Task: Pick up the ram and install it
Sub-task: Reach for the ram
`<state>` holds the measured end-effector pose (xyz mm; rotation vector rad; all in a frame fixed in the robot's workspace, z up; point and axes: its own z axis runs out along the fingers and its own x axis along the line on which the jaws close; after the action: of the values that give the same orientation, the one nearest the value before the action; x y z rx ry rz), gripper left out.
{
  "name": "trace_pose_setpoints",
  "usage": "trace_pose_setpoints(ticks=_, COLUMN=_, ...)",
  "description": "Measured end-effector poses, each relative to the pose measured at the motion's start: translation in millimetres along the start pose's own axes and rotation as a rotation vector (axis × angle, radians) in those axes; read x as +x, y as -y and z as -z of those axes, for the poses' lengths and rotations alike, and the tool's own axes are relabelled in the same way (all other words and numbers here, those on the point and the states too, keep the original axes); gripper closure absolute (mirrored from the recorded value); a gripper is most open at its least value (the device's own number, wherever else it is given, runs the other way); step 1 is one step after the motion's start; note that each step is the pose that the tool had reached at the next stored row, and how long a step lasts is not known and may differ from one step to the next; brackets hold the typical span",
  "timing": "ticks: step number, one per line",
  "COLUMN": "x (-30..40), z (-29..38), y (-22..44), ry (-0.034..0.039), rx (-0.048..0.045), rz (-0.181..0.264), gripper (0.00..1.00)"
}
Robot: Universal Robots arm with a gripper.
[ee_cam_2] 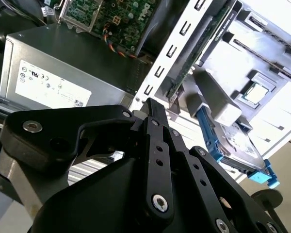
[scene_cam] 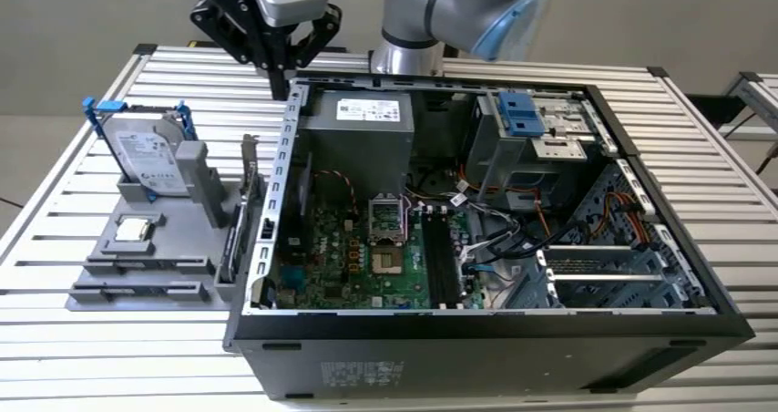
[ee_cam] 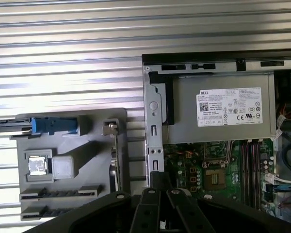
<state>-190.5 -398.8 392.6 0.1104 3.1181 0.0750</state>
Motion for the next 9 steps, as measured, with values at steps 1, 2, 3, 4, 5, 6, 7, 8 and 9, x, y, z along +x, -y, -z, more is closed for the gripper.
trace_pose_setpoints(ticks=1, x=0.4, z=0.0, y=0.0, ry=0.0, rx=0.0, rz=0.0, gripper=1.0)
trace_pose_setpoints(ticks=2, x=0.9, z=0.0, y=0.1, ry=0.0, rx=0.0, rz=0.0, gripper=1.0)
trace_pose_setpoints(ticks=3, x=1.6, z=0.1, y=0.2, ry=0.0, rx=0.0, rz=0.0, gripper=1.0)
trace_pose_setpoints(ticks=4, x=2.3, z=0.1, y=0.2, ry=0.0, rx=0.0, rz=0.0, gripper=1.0)
trace_pose_setpoints(ticks=5, x=3.1, z=0.0, y=0.2, ry=0.0, rx=-0.0001, rz=0.0, gripper=1.0)
trace_pose_setpoints(ticks=6, x=3.8, z=0.1, y=0.3, ry=0.0, rx=0.0, rz=0.0, gripper=1.0)
trace_pose_setpoints(ticks=7, x=4.5, z=0.1, y=0.4, ry=0.0, rx=0.0, rz=0.0, gripper=1.0)
trace_pose_setpoints(ticks=8, x=5.3, z=0.1, y=0.4, ry=0.0, rx=0.0, rz=0.0, gripper=1.0)
trace_pose_setpoints(ticks=9, x=6.2, z=0.1, y=0.4, ry=0.0, rx=0.0, rz=0.0, gripper=1.0)
